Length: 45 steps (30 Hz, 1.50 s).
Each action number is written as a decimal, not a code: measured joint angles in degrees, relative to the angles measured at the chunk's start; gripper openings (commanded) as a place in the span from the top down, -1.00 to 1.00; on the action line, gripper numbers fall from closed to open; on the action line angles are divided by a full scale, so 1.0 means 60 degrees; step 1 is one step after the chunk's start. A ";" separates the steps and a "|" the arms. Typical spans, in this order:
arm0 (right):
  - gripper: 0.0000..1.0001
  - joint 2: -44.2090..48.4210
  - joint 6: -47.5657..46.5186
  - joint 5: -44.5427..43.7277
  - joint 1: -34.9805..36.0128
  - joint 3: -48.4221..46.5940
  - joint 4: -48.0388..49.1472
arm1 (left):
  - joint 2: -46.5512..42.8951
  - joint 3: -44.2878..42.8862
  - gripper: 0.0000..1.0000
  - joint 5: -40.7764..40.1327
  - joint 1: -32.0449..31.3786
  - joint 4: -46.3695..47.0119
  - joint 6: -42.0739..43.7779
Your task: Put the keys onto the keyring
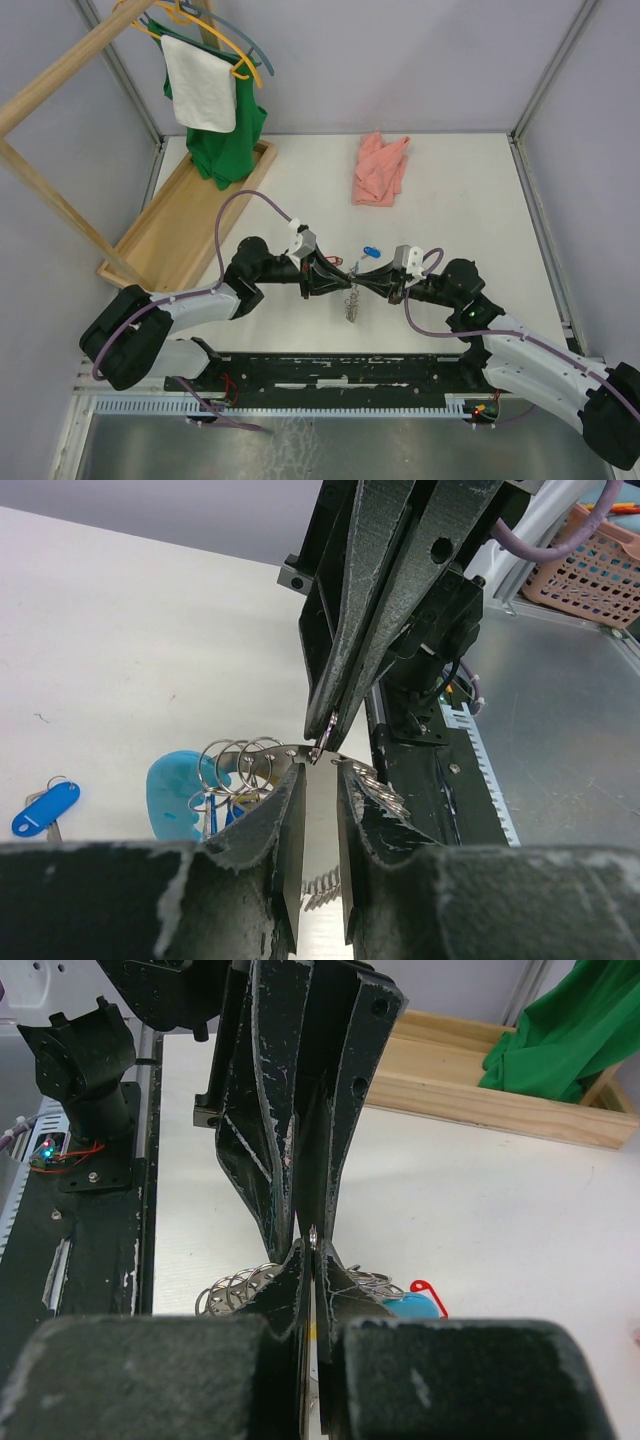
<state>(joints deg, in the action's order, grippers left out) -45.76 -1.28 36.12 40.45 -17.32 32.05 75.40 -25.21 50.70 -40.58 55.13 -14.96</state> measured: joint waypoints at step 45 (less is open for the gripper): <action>0.20 0.0612 -0.1796 -0.0219 0.0000 -0.2328 -0.5442 | -0.1738 -0.2000 0.95 -0.0882 -0.0168 -0.6838 0.3260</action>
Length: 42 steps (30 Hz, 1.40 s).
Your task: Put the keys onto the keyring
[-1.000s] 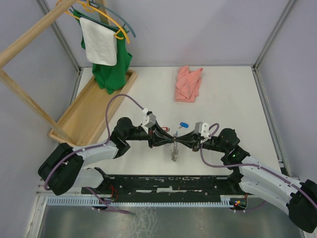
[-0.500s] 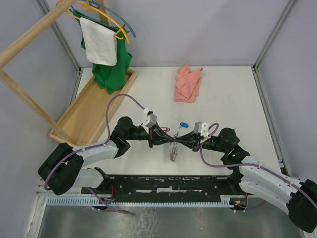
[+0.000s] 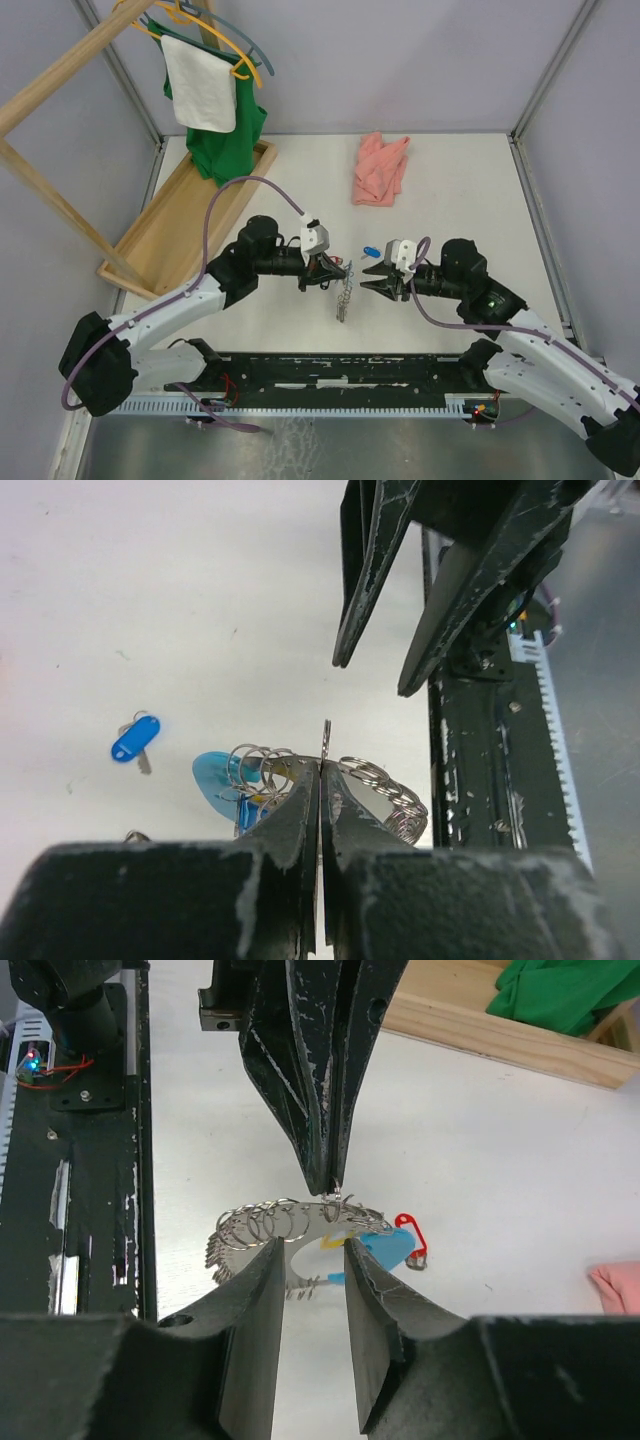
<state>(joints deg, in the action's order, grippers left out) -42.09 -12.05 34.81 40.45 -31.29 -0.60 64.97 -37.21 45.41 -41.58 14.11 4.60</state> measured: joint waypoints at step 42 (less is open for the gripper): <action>0.93 -0.2175 -0.1249 0.0674 0.0000 -0.0965 -0.0758 | 0.0492 -0.2386 0.95 -0.2517 -0.1406 -0.4860 0.2437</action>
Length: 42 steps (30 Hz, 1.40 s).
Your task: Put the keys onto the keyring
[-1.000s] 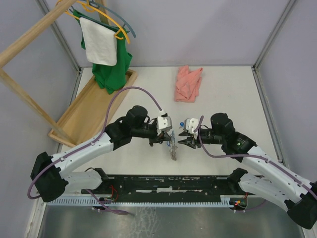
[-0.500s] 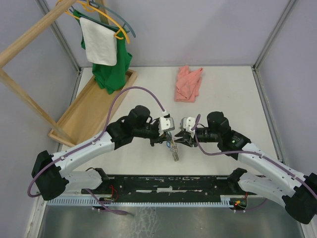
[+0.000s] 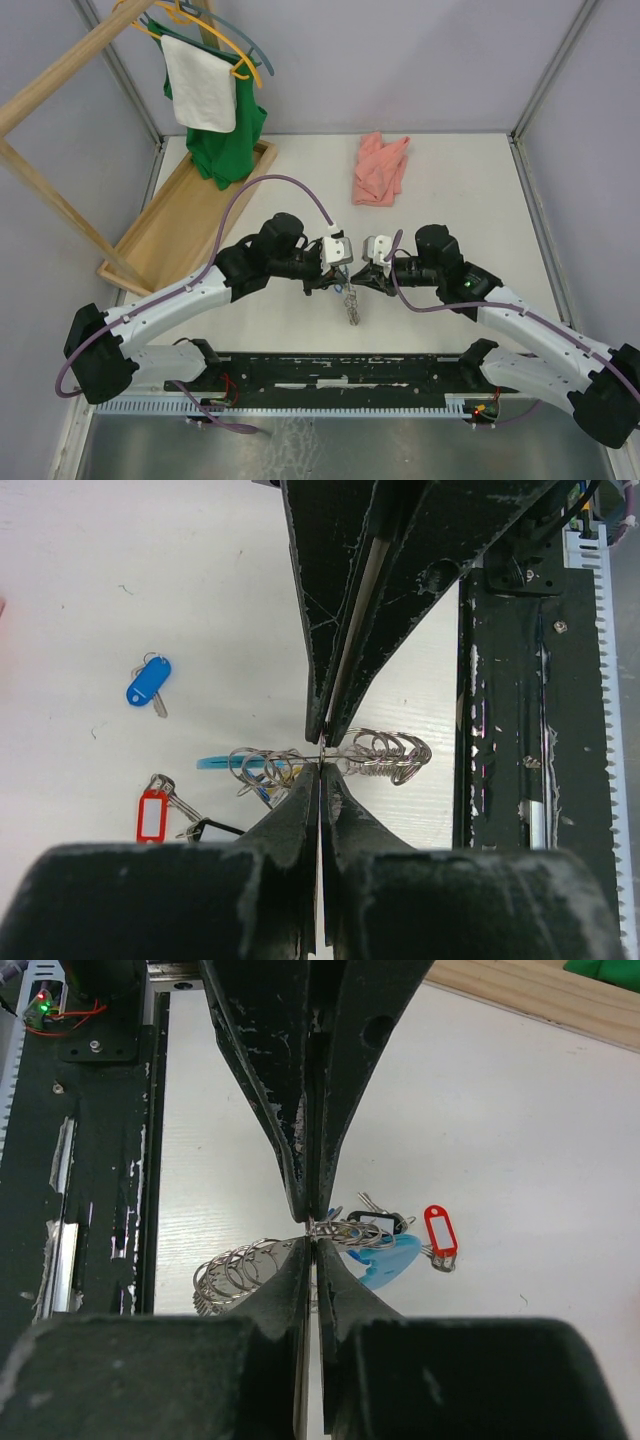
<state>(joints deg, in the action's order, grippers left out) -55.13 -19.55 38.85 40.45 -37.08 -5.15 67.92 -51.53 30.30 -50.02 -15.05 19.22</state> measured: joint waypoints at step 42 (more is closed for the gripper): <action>0.98 0.2102 -0.0291 -0.2036 0.0007 0.0586 -0.1133 | 0.2616 0.1523 -0.13 -0.5402 0.0594 0.2113 -0.5887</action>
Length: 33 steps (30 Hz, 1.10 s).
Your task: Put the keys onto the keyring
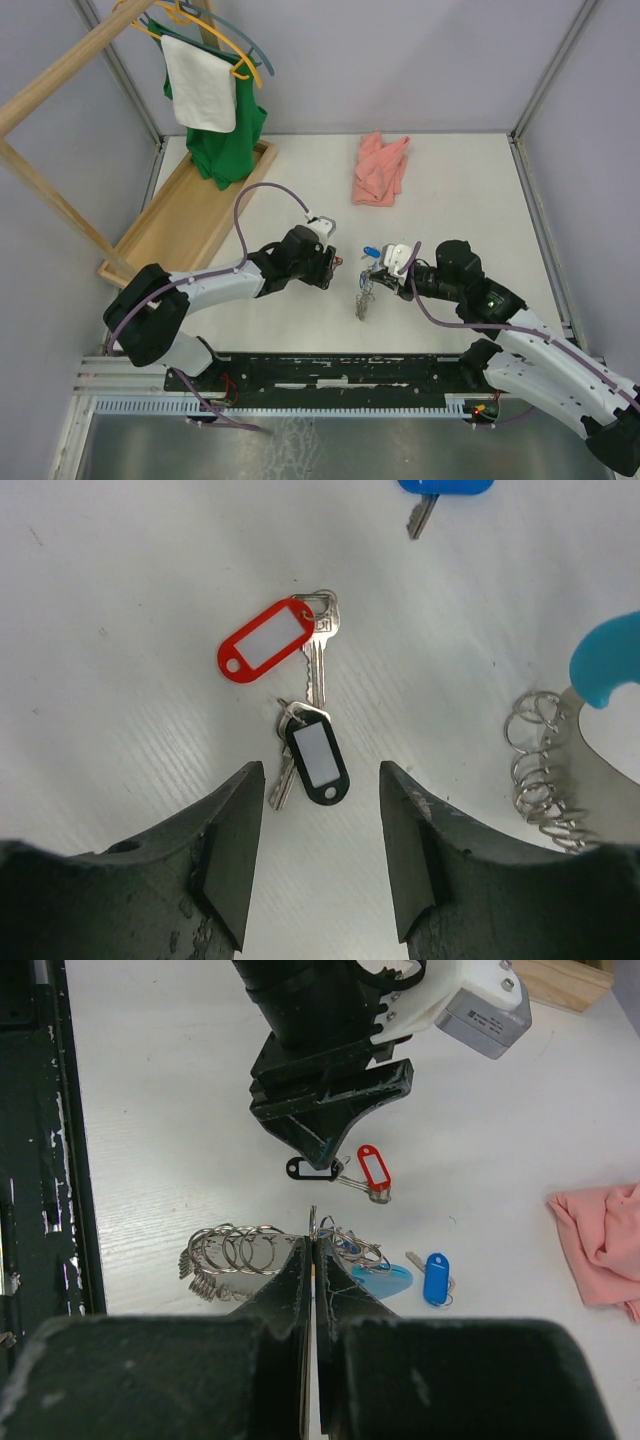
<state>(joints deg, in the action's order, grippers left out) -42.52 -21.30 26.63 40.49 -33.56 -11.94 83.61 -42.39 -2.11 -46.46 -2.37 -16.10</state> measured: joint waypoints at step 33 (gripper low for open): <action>0.98 0.0062 0.0153 0.0302 -0.0004 0.0262 0.0455 | -0.0087 0.0703 -0.21 -0.2841 -0.0022 -0.1417 -0.0809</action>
<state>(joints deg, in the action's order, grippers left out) -42.15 -20.38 28.45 40.47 -31.99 -9.21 83.09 -38.17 -19.16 -46.59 -10.87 -20.95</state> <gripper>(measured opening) 0.016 0.610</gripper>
